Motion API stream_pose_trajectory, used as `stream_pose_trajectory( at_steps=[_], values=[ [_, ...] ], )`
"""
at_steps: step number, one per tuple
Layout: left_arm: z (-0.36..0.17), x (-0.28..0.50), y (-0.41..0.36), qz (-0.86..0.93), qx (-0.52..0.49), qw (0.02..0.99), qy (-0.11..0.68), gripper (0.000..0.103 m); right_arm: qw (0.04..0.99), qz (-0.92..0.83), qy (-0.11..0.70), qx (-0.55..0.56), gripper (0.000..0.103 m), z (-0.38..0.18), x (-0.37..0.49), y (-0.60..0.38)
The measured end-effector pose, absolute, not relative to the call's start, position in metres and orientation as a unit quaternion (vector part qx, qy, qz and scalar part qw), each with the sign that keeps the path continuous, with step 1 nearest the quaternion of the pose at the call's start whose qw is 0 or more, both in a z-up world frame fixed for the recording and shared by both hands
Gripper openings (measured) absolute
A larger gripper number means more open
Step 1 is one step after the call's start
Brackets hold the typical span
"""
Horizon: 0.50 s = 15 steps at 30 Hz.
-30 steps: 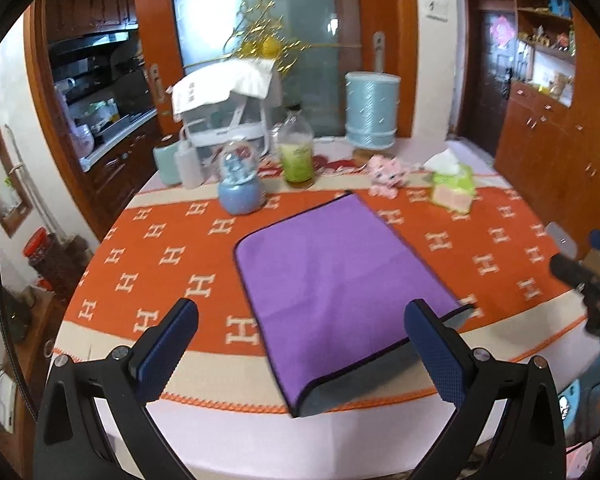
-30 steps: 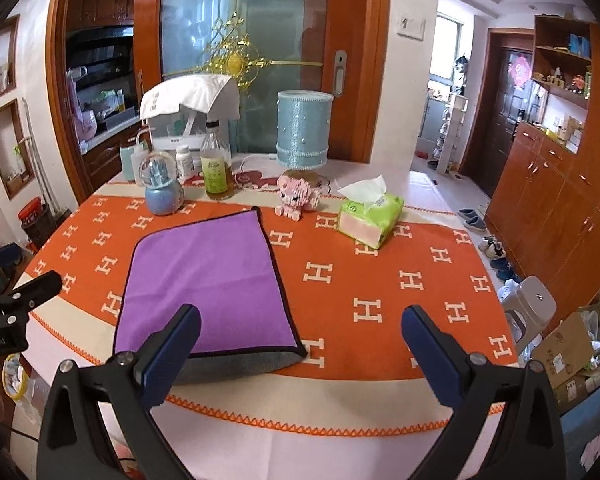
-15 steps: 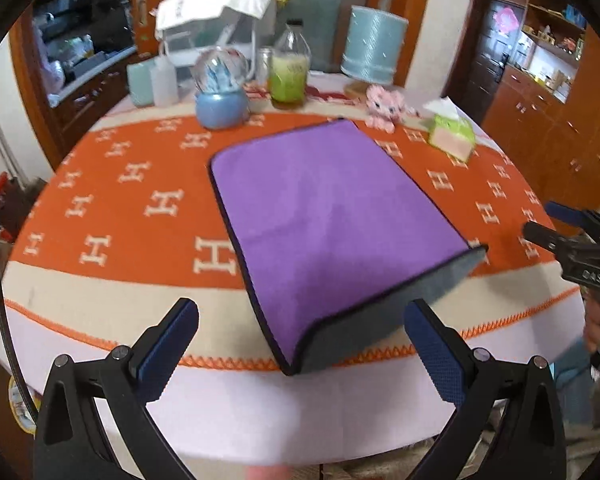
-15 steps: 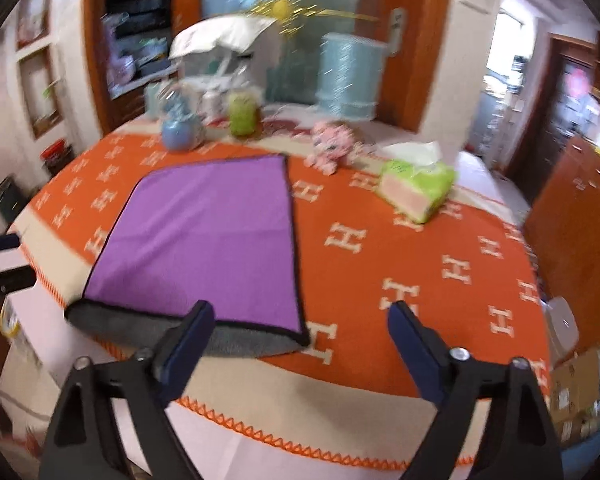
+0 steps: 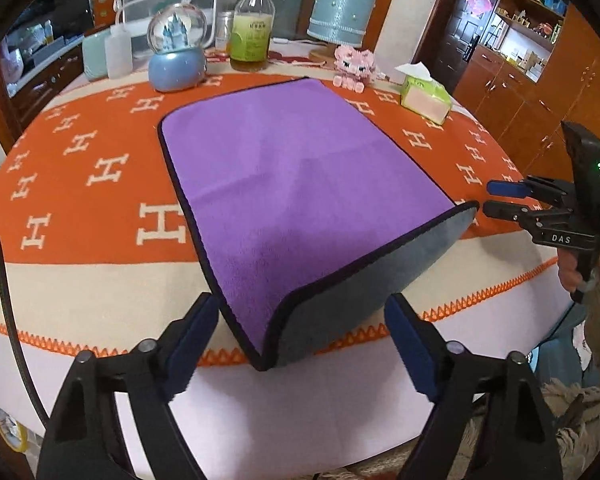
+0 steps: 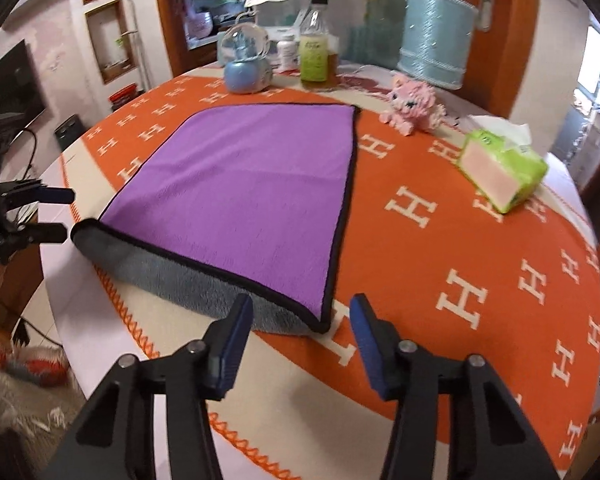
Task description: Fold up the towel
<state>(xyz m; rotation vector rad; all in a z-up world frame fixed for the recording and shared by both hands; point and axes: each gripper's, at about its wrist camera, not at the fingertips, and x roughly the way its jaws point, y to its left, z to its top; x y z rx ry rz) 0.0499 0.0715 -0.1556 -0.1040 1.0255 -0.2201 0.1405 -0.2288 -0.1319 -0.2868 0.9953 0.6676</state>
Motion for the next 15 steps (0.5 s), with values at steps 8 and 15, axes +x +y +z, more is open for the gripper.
stream_pose_trajectory(
  at_steps=[8,15],
  values=[
    [-0.168,0.056,0.078,-0.129,-0.077,0.848,0.509,0.074,0.789,0.348,0.478,-0.167,0.043,-0.151,0.144,-0.223],
    [-0.173,0.059,0.079,-0.141,-0.082,0.84,0.518,0.068,0.78,0.352,0.49,-0.169,0.034,-0.16,0.151,-0.224]
  ],
)
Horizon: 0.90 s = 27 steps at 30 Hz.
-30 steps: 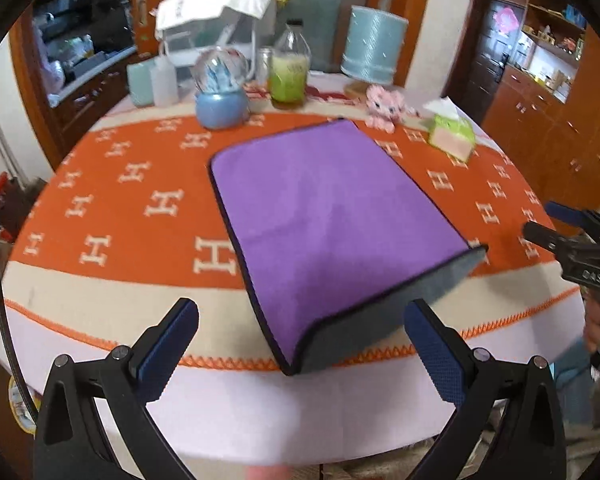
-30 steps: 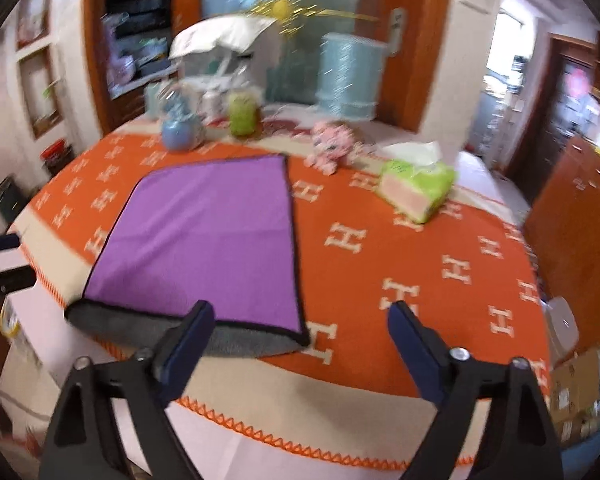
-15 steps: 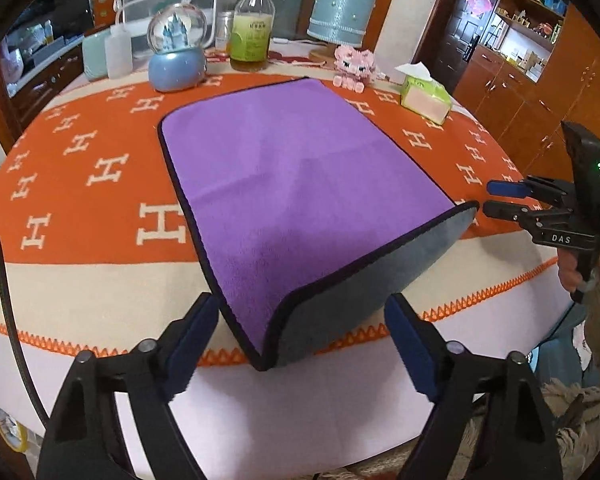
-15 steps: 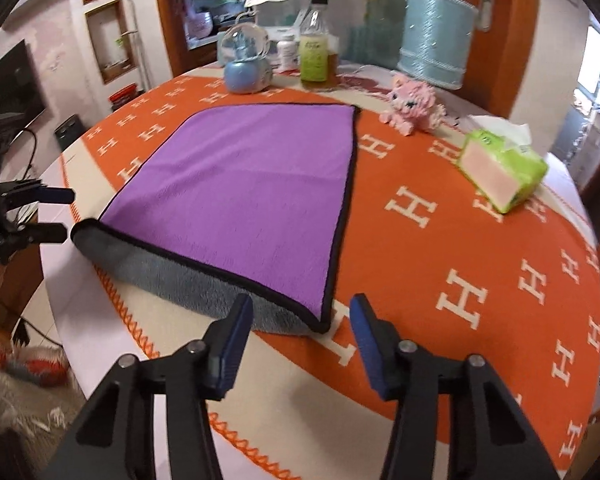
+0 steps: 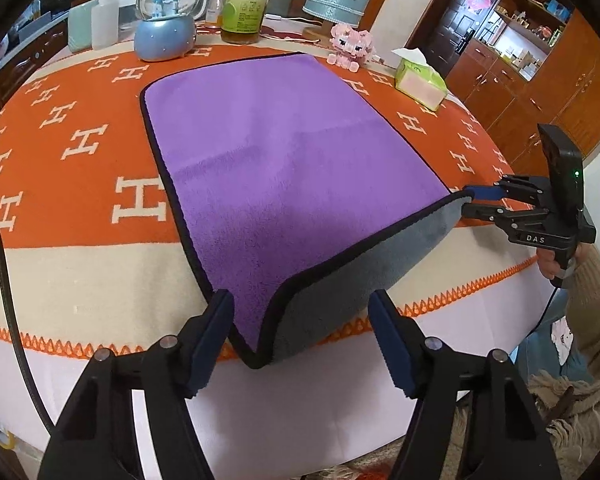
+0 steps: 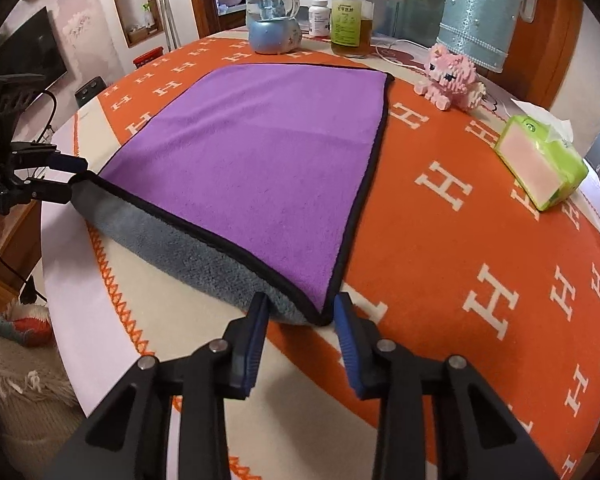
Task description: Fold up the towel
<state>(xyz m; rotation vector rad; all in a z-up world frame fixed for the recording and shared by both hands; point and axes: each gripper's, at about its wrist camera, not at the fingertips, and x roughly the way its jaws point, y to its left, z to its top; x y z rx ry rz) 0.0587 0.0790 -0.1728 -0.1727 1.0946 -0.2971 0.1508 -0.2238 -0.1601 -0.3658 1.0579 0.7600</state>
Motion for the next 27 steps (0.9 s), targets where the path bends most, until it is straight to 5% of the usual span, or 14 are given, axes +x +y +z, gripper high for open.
stream_pose_trajectory(
  at_steps=[11,18,27],
  values=[
    [-0.182,0.061,0.073,-0.159,-0.074,0.824,0.538,0.048,0.769,0.377,0.481,-0.185,0.031,-0.155,0.15,-0.216],
    [-0.186,0.061,0.076,-0.155,-0.072,0.819,0.547,0.023,0.771,0.372,0.479,-0.195,0.013,-0.156,0.15,-0.215],
    [-0.188,0.057,0.069,-0.131,-0.043,0.824,0.549,0.007,0.784,0.358,0.469,-0.194,0.007,-0.15,0.146,-0.212]
  ],
)
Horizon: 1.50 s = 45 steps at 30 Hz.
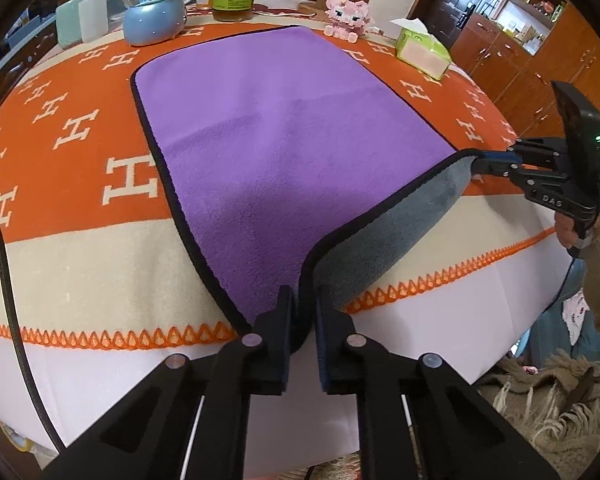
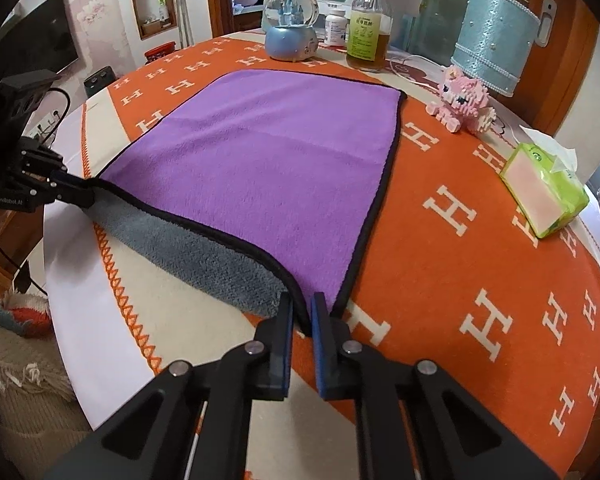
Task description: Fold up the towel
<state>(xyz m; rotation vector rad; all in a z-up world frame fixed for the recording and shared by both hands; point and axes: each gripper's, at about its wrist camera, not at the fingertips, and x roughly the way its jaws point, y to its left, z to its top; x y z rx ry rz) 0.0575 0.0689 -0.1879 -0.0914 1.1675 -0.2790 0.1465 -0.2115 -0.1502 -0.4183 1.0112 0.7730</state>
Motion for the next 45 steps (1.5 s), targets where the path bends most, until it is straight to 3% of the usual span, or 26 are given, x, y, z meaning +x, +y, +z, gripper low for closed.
stream_pose_trajectory(
  at_steps=[14,30,45],
  values=[
    [-0.161,0.081,0.089,-0.057,-0.057,0.857,0.51,0.004,0.826,0.305,0.442,-0.17,0.005,-0.124,0.165,-0.197],
    [-0.117,0.195,0.132,0.032,-0.044,0.894,0.444,0.004,0.886,0.181,0.415,-0.102,0.005,-0.096,0.29,-0.13],
    [-0.157,0.283,0.17,0.104,-0.075,0.879,0.459,0.004,0.882,0.131,0.445,-0.082,0.005,-0.135,0.373,-0.078]
  ],
)
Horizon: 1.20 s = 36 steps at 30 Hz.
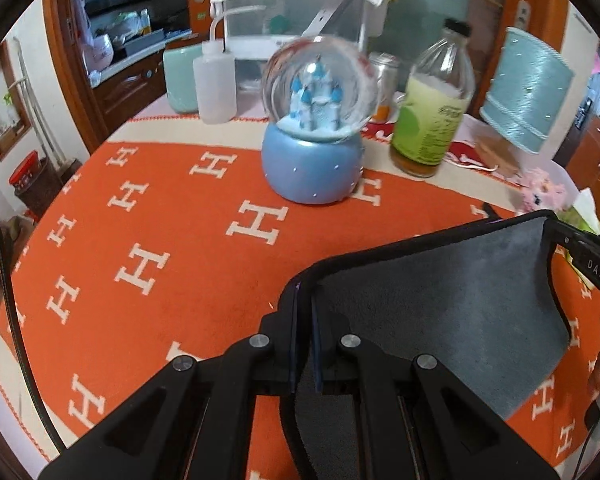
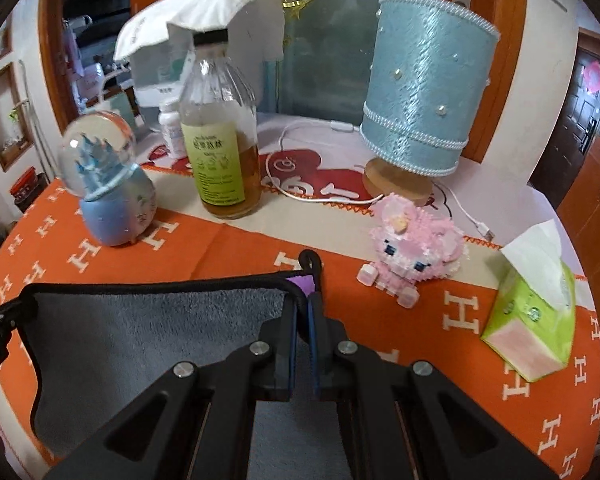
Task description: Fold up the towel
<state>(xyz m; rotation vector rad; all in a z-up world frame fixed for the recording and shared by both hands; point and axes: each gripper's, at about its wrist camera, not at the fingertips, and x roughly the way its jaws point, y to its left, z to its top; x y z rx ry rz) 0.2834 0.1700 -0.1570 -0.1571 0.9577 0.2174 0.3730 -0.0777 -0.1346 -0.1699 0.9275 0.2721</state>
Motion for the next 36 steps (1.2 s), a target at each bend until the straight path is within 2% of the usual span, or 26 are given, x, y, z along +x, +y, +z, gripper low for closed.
stream_pose_trajectory(
  at_steps=[6,8,9,10,11,12,13,14,16,36],
  values=[
    [-0.18,0.304,0.172,0.126,-0.072,0.867,0.476,0.006,0.876,0.113,0.458,-0.102,0.005,-0.154,0.387,-0.065],
    [-0.185,0.309,0.171,0.135,-0.071,0.863,0.482,0.007,0.871,0.11,0.469,-0.095,0.008,-0.158,0.392,-0.064],
    [-0.186,0.311,0.171,0.138,-0.071,0.861,0.485,0.017,0.87,0.108,0.471,-0.095,0.012,-0.159,0.394,-0.064],
    [-0.187,0.312,0.171,0.141,-0.073,0.858,0.488,0.039,0.871,0.102,0.471,-0.097,0.022,-0.159,0.395,-0.064],
    [-0.187,0.312,0.172,0.144,-0.079,0.857,0.489,0.053,0.872,0.099,0.469,-0.098,0.027,-0.158,0.396,-0.064],
    [-0.186,0.312,0.173,0.146,-0.084,0.857,0.487,0.079,0.875,0.096,0.464,-0.098,0.036,-0.155,0.395,-0.065],
    [-0.184,0.311,0.174,0.152,-0.088,0.858,0.483,0.096,0.881,0.094,0.455,-0.093,0.044,-0.151,0.394,-0.066],
    [-0.181,0.309,0.175,0.154,-0.094,0.86,0.478,0.1,0.884,0.094,0.449,-0.088,0.046,-0.148,0.394,-0.067],
    [-0.178,0.307,0.177,0.152,-0.102,0.86,0.476,0.101,0.887,0.096,0.444,-0.078,0.05,-0.141,0.393,-0.071],
    [-0.107,0.257,0.122,0.078,-0.075,0.883,0.456,0.102,0.889,0.1,0.445,-0.046,0.05,-0.091,0.323,-0.093]
  ],
)
